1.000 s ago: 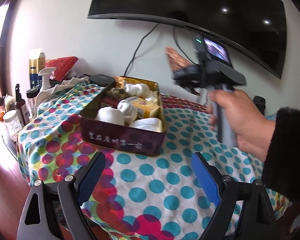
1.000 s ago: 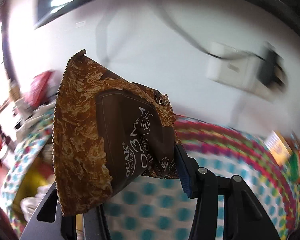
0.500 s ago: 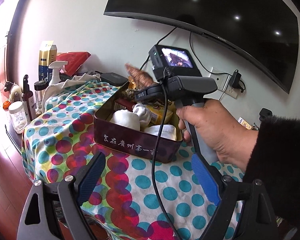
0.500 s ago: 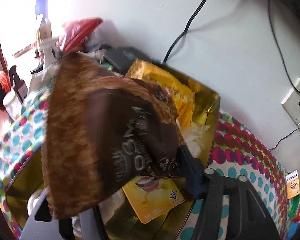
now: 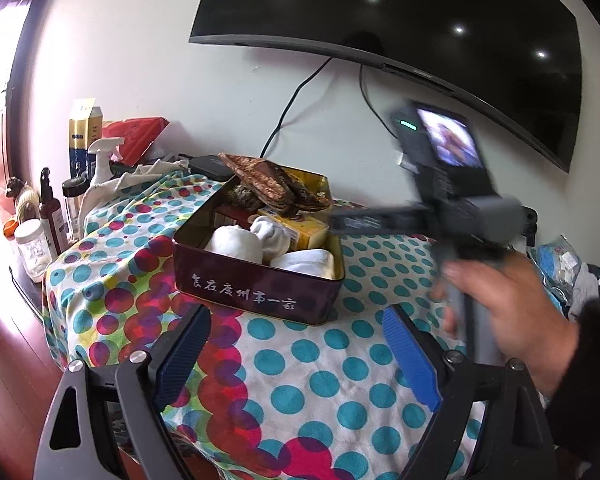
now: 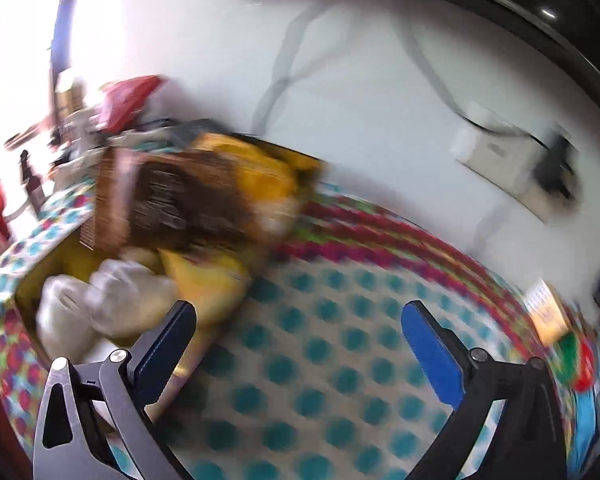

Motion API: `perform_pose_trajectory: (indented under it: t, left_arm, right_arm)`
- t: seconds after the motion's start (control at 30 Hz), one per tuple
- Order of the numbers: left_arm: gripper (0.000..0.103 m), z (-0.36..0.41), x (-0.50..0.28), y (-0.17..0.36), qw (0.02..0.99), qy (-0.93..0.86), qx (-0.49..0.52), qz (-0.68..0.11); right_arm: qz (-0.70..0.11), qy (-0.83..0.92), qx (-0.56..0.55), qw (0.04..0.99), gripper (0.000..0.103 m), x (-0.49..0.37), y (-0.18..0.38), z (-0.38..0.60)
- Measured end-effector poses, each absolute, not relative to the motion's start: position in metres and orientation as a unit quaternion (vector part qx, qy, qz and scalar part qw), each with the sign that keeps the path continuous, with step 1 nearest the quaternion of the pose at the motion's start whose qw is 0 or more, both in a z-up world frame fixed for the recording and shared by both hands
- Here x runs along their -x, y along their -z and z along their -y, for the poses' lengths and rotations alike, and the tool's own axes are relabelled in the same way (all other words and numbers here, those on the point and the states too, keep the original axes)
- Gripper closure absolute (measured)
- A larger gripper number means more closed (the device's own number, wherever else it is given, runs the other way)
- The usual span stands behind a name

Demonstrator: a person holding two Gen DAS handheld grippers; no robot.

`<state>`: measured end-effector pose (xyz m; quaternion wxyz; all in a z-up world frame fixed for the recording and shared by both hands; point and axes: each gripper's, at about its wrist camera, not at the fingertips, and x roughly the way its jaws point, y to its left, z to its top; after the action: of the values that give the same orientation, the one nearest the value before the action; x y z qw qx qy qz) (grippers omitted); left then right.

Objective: Organize objects

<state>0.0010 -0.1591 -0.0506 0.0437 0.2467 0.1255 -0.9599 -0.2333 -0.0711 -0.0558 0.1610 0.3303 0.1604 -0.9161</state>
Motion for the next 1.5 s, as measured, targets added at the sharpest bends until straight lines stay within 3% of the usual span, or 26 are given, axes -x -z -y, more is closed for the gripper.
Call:
perform_pose_trajectory:
  t: [0.2, 0.6, 0.97, 1.07, 1.23, 1.5]
  left_arm:
    - [0.013, 0.144, -0.002, 0.053, 0.030, 0.962, -0.249, -0.109]
    - [0.013, 0.115, -0.004, 0.071, 0.033, 0.965, -0.255, -0.056]
    - [0.013, 0.124, 0.016, 0.057, 0.074, 0.957, -0.276, -0.060]
    - [0.013, 0.143, 0.034, 0.034, 0.109, 0.953, -0.276, -0.067]
    - [0.013, 0.161, 0.031, 0.005, 0.159, 0.952, -0.259, -0.048]
    - [0.013, 0.170, -0.016, -0.032, 0.180, 0.954, -0.231, -0.063]
  right_arm:
    - [-0.096, 0.917, -0.385, 0.042, 0.001, 0.221, 0.089, -0.052]
    - [0.133, 0.899, -0.416, -0.038, 0.000, 0.190, 0.119, -0.200]
    - [0.080, 0.916, -0.392, -0.025, 0.000, 0.181, 0.106, -0.159]
    - [0.077, 0.922, -0.380, 0.012, 0.000, 0.166, 0.089, -0.120]
    - [-0.015, 0.949, -0.307, 0.063, 0.000, 0.124, 0.030, -0.034]
    - [-0.001, 0.948, -0.308, 0.077, 0.000, 0.097, -0.017, 0.008]
